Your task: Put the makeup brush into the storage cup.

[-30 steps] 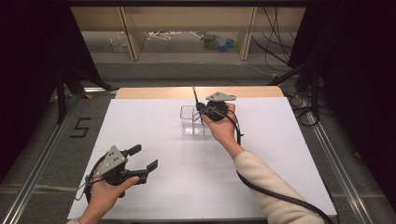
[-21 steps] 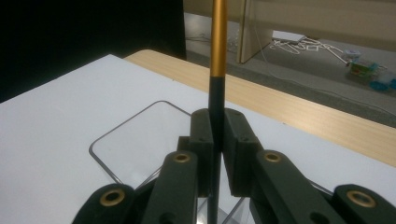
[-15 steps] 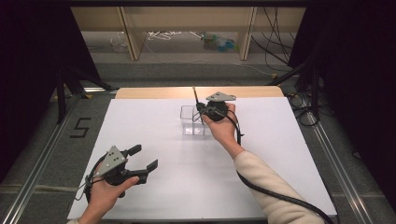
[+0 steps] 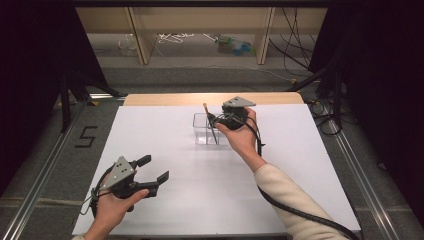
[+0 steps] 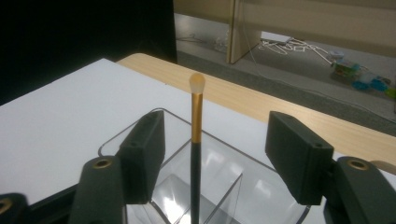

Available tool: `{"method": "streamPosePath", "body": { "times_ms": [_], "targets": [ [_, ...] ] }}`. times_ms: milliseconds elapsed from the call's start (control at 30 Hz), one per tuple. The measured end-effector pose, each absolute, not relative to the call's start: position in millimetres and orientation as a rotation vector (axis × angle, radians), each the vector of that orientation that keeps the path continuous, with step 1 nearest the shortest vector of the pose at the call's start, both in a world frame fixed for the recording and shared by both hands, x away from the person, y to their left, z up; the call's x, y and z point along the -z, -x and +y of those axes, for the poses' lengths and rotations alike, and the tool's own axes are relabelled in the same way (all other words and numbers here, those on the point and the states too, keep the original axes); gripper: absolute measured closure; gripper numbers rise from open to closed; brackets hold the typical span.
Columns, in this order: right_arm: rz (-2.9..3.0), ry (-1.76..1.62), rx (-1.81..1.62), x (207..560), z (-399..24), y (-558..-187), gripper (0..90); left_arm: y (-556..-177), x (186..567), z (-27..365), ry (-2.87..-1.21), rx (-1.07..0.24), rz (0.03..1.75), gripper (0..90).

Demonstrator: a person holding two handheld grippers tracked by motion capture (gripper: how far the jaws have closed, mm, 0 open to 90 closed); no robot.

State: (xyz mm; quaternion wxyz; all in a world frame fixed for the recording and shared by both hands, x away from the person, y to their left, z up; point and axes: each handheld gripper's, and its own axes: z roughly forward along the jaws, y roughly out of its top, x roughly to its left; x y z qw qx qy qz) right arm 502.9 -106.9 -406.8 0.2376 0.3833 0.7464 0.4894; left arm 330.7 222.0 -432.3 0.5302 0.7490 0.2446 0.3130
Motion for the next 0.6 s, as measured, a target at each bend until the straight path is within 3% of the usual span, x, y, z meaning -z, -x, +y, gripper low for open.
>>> {"method": "streamPosePath", "body": {
  "times_ms": [600],
  "targets": [
    [2.075,-1.011,-1.367,401.3,-140.3,-490.4,27.3,-331.0,432.3,221.5,-1.786,-0.747,0.580,15.6]
  ]
}}
